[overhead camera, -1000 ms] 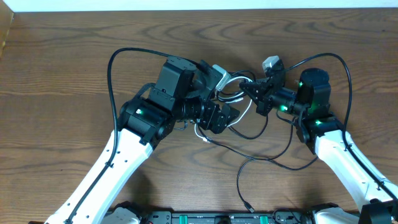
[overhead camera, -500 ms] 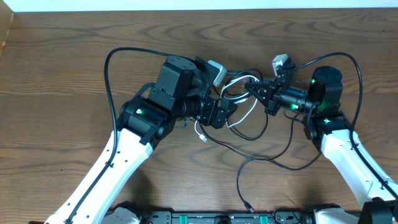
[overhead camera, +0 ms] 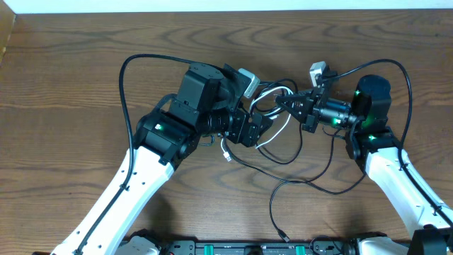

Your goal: Untangle cables

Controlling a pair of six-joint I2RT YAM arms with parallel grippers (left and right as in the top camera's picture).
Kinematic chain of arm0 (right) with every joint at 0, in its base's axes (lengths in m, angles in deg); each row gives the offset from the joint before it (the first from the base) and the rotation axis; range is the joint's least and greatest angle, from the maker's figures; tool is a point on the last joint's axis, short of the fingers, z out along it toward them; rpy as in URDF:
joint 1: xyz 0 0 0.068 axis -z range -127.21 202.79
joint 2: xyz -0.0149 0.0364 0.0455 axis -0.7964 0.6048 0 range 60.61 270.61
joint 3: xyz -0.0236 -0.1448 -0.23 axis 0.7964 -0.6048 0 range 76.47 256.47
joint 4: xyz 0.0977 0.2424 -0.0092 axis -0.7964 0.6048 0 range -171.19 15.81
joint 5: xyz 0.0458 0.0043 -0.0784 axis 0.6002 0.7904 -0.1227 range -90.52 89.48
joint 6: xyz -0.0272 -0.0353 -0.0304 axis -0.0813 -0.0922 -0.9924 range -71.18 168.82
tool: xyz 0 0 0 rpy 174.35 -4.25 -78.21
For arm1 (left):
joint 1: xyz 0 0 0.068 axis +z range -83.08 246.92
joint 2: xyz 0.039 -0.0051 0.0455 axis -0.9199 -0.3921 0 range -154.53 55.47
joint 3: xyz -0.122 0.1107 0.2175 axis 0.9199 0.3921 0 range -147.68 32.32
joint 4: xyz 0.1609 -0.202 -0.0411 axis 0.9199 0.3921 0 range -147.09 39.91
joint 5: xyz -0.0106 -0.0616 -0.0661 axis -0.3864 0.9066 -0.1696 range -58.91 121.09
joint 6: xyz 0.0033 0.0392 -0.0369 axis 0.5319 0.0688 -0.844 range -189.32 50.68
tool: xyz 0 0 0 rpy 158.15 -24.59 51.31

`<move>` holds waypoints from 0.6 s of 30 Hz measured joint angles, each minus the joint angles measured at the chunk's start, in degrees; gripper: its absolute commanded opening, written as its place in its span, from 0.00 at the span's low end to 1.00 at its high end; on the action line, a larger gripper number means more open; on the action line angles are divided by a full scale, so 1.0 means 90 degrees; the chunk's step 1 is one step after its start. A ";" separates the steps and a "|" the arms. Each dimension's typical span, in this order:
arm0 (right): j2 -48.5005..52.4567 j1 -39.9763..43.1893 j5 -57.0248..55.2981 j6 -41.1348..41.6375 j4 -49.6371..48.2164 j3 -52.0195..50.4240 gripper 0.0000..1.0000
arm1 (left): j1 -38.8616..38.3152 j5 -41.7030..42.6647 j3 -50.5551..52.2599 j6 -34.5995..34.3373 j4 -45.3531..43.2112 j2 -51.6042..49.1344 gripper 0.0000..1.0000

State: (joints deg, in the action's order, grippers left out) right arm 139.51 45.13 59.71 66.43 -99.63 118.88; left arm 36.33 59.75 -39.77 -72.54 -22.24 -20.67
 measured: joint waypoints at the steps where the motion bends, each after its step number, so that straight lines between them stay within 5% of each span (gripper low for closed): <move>1: 0.0000 0.0000 0.0027 0.0017 -0.0027 0.0000 0.01 | 0.0000 0.0005 0.0000 0.0000 -0.0019 0.0000 0.91; 18: 0.0000 0.0000 0.0420 0.0148 -0.0172 0.0000 0.01 | 0.0000 0.0070 0.0000 0.0000 -0.0092 -0.0032 0.91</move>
State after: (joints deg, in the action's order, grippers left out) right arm 139.51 45.13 63.49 67.76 -101.18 118.88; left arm 36.33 60.39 -39.77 -72.54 -23.07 -20.96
